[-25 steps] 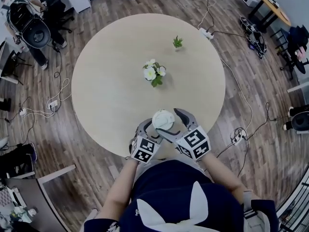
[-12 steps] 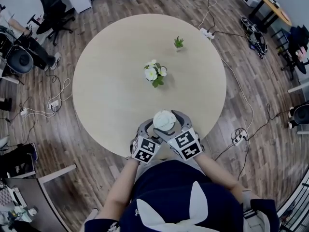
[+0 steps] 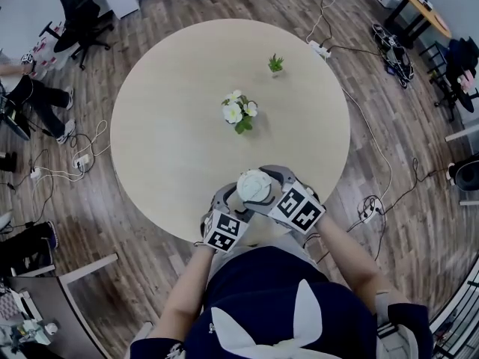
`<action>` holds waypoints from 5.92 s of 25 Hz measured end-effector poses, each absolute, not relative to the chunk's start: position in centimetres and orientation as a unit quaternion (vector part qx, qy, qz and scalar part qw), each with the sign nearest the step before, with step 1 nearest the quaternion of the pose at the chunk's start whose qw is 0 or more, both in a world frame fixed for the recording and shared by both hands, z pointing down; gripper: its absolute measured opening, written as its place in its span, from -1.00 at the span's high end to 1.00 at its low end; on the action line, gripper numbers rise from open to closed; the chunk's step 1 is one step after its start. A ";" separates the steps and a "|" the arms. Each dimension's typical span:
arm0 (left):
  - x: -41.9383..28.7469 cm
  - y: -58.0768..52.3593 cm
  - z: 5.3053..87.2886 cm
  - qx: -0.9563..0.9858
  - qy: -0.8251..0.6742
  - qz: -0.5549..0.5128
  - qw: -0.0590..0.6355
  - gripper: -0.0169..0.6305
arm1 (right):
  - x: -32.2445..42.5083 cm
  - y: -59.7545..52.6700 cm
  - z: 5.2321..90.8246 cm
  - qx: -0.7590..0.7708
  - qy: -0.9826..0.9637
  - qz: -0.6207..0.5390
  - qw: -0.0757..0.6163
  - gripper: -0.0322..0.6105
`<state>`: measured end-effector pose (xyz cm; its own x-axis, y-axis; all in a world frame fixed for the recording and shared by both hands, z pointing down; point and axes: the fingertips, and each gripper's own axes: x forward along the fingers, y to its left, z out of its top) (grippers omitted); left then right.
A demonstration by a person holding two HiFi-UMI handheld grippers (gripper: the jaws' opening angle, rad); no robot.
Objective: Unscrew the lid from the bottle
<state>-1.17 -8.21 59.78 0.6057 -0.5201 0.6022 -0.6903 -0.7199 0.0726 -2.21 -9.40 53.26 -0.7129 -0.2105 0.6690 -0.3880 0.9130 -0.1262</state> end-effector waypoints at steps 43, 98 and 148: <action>-1.2 -8.1 60.1 0.880 -0.343 0.290 0.154 -0.01 | -3.3 -10.1 53.2 0.226 -0.934 0.155 0.230 -0.55; -1.2 -8.3 60.8 0.876 -0.346 0.297 0.156 -0.02 | -2.6 -12.6 47.9 0.294 -0.928 0.166 0.160 -0.61; -1.5 -8.2 61.2 0.863 -0.364 0.315 0.156 -0.01 | 3.7 -13.9 43.6 0.357 -0.869 0.339 -0.040 -0.61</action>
<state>-1.51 -8.25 61.23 0.5375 -0.5292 0.6566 -0.7260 -0.6865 0.0409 3.74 -13.86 43.60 -0.7417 -0.6483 0.1720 -0.5935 0.5148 -0.6187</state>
